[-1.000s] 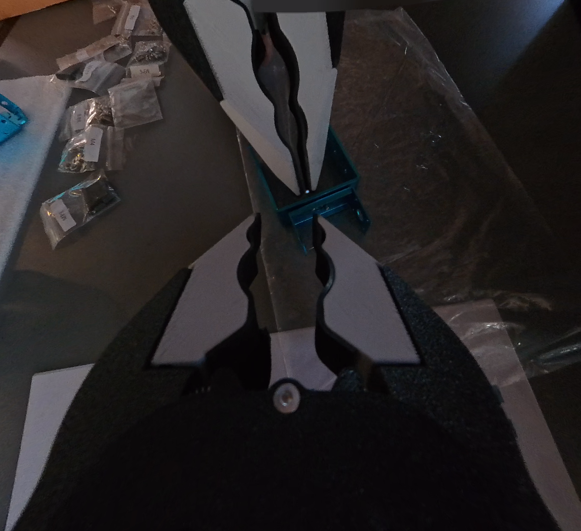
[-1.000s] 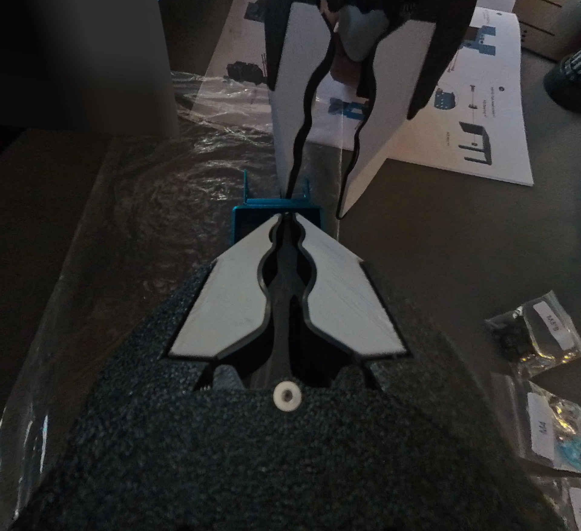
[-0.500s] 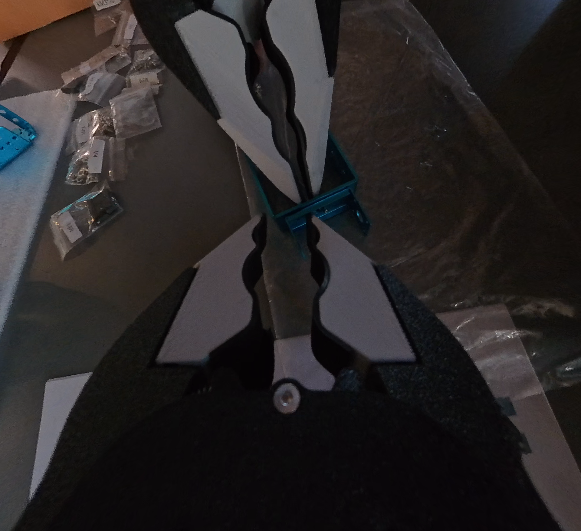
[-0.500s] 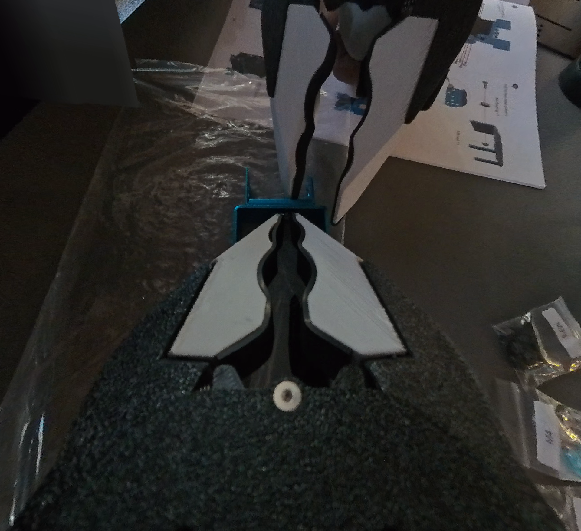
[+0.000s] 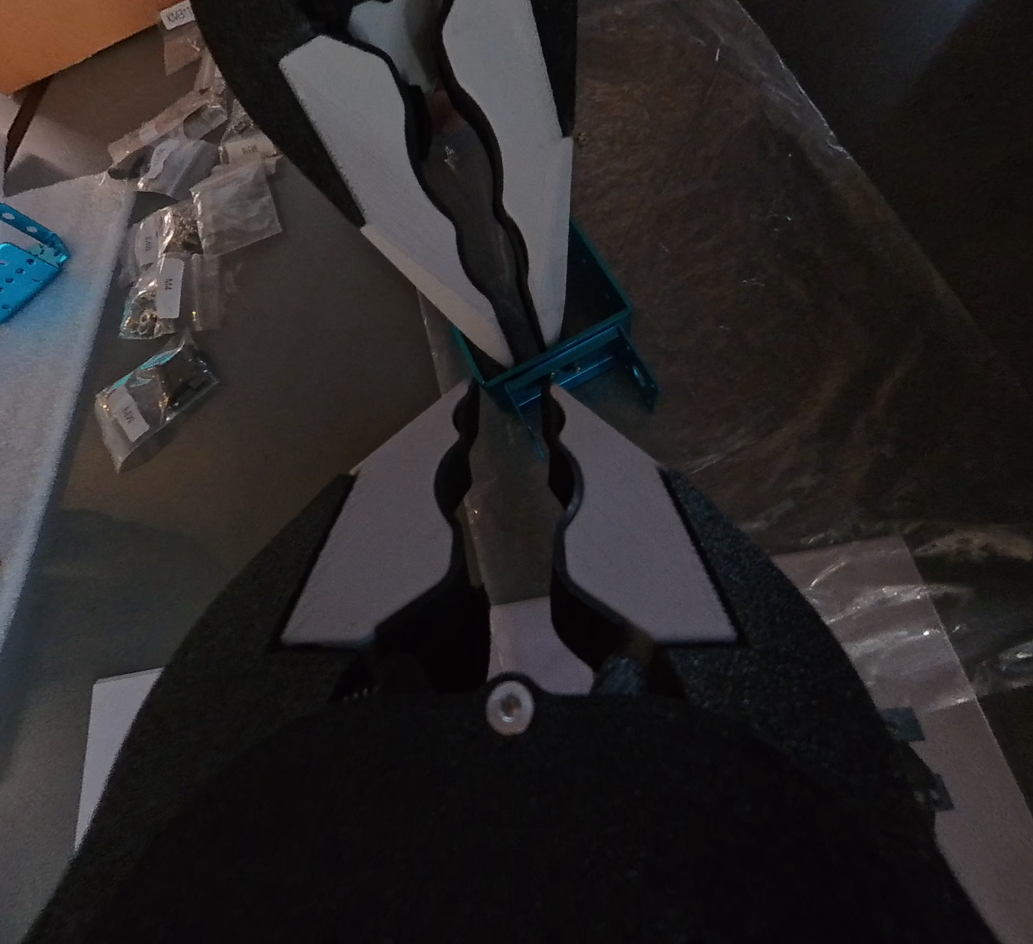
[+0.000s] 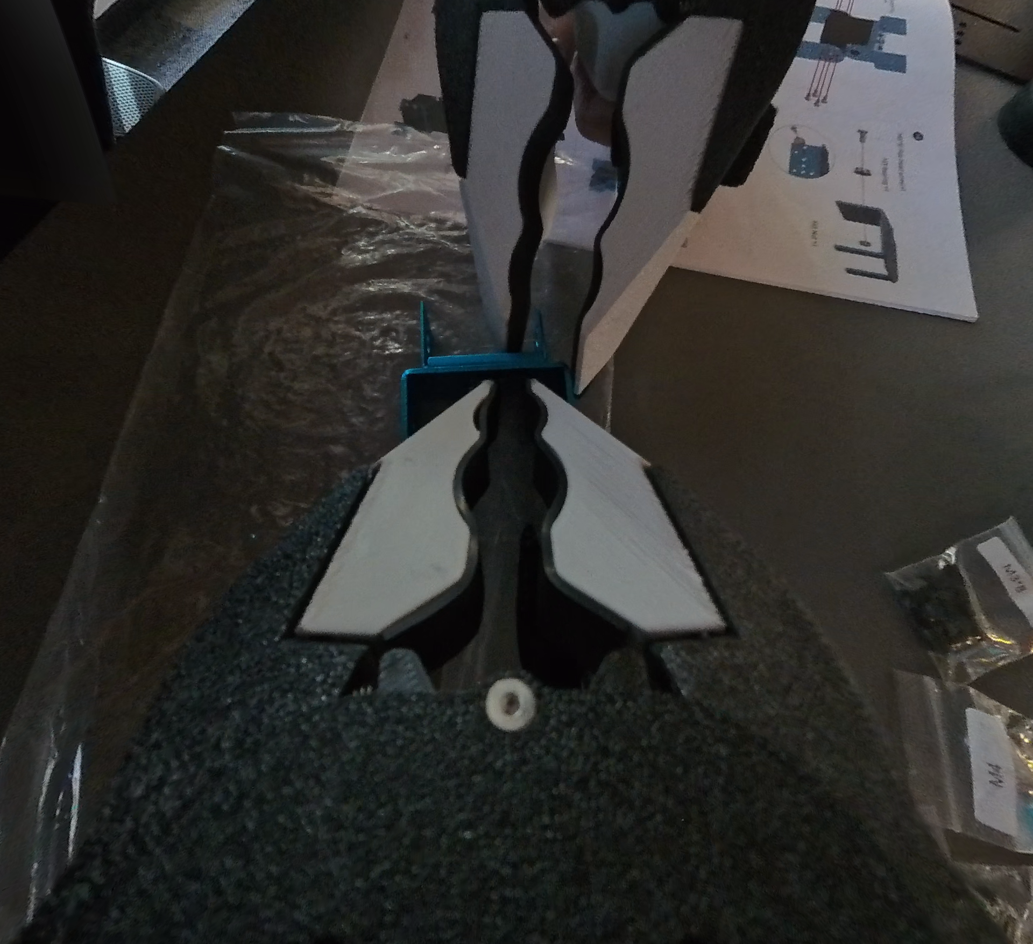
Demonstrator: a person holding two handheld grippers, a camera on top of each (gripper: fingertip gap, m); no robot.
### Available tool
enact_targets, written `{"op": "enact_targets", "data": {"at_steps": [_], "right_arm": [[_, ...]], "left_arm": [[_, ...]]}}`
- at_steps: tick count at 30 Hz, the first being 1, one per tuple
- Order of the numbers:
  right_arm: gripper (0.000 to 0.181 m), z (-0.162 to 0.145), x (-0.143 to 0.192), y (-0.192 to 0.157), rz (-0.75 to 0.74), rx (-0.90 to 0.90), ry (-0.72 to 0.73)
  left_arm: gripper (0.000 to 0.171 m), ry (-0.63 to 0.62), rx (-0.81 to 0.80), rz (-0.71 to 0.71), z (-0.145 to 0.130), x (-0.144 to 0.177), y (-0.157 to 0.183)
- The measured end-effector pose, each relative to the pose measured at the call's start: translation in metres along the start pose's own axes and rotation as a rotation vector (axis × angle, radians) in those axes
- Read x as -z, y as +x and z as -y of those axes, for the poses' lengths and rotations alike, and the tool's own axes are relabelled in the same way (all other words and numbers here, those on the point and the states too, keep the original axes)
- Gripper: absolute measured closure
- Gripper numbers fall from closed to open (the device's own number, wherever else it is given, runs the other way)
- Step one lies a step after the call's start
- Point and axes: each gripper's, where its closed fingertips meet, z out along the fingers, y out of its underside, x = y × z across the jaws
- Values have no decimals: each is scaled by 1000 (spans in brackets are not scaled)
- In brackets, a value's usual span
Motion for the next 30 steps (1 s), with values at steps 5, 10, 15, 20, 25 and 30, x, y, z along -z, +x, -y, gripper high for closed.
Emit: {"op": "enact_targets", "data": {"at_steps": [5, 10, 15, 20, 25, 30], "right_arm": [[174, 2, 11, -5, 12, 11, -3], [166, -8, 40, 6, -39, 54, -116], [115, -25, 65, 16, -61, 36, -155], [97, -29, 41, 0, 54, 22, -181], [107, -30, 20, -1, 43, 91, -245], [116, -27, 16, -6, 95, 79, -269]], "left_arm": [[152, -5, -6, 9, -1, 0, 0], [153, -6, -16, 19, -1, -1, 0], [154, -10, -23, 29, -1, -1, -1], [154, -11, -32, 34, -1, -1, 0], [154, -12, -37, 35, -1, 0, 1], [153, -14, -21, 29, -2, 2, 2]]}}
